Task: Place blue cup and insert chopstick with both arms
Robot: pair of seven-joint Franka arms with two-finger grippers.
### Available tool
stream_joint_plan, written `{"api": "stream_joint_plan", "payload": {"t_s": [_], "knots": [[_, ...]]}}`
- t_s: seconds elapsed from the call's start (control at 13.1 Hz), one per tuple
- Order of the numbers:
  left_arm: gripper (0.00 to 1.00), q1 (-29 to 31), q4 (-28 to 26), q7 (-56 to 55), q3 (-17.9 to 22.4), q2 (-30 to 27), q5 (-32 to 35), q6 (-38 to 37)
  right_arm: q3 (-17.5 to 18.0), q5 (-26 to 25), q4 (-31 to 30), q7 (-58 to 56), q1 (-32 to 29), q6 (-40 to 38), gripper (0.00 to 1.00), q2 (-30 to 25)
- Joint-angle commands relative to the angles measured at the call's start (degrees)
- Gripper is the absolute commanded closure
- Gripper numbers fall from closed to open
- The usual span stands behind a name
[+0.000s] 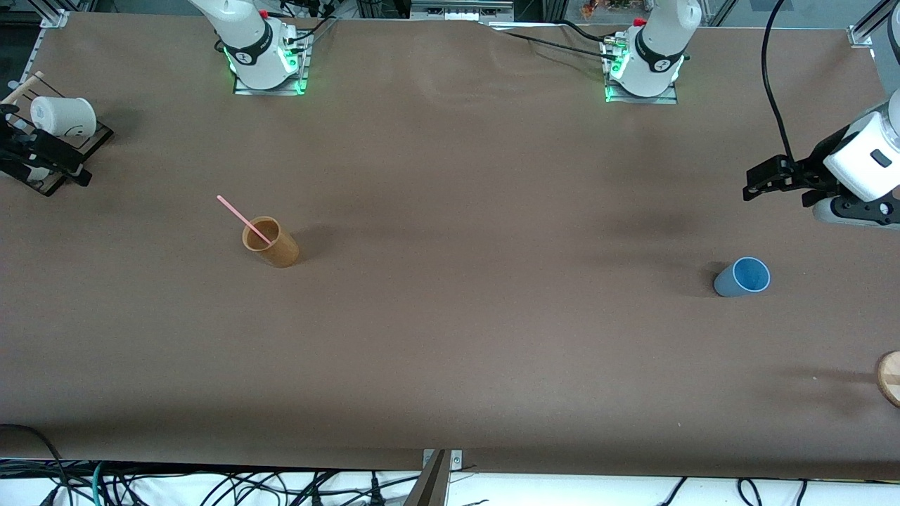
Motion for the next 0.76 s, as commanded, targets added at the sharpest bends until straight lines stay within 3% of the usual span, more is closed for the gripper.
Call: {"api": "stream_joint_plan", "payload": {"t_s": [0.0, 0.69], "knots": [[0.0, 0.31, 1.12, 1.29, -0.03, 0.53, -0.64, -0.05, 0.6, -0.21, -1.14, -0.32, -0.54, 0.06, 0.0, -1.68], [0.0, 0.31, 1.12, 1.29, -0.03, 0.53, -0.64, 0.03, 1.65, -0.48, -2.81, 0.11, -0.19, -0.56, 0.0, -2.04]]}}
